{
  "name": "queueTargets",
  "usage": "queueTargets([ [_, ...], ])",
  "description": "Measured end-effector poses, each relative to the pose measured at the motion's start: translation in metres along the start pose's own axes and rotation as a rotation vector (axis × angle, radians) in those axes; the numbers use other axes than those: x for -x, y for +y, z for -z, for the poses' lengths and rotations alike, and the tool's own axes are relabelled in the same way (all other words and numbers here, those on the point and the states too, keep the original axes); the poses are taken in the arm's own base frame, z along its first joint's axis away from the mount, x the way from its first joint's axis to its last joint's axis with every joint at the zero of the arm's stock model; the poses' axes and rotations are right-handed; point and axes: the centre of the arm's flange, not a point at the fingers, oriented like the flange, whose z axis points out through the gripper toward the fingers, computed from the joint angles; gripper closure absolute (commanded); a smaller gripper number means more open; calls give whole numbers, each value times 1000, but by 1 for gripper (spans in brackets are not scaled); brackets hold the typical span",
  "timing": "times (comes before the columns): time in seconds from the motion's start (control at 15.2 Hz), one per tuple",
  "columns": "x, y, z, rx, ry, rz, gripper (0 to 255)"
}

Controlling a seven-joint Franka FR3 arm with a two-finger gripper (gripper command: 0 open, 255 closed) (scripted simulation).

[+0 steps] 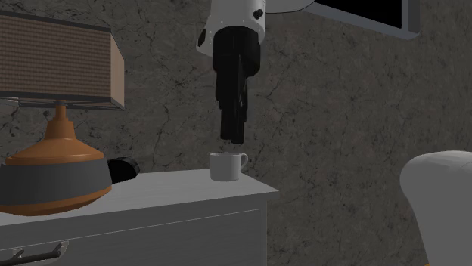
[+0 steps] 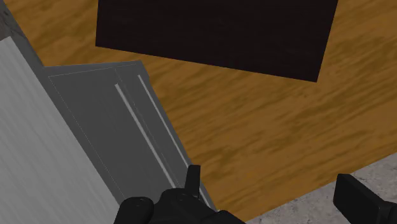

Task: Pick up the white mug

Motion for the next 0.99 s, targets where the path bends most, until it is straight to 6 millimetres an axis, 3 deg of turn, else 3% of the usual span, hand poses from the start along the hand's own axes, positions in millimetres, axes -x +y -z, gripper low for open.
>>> queueTargets([
  [0.13,-2,5,-1,3,1,-2,0],
  [0.26,-9,23,-6,13,2,-9,0],
  [0.99,-44,149,-16,84,18,-57,0],
])
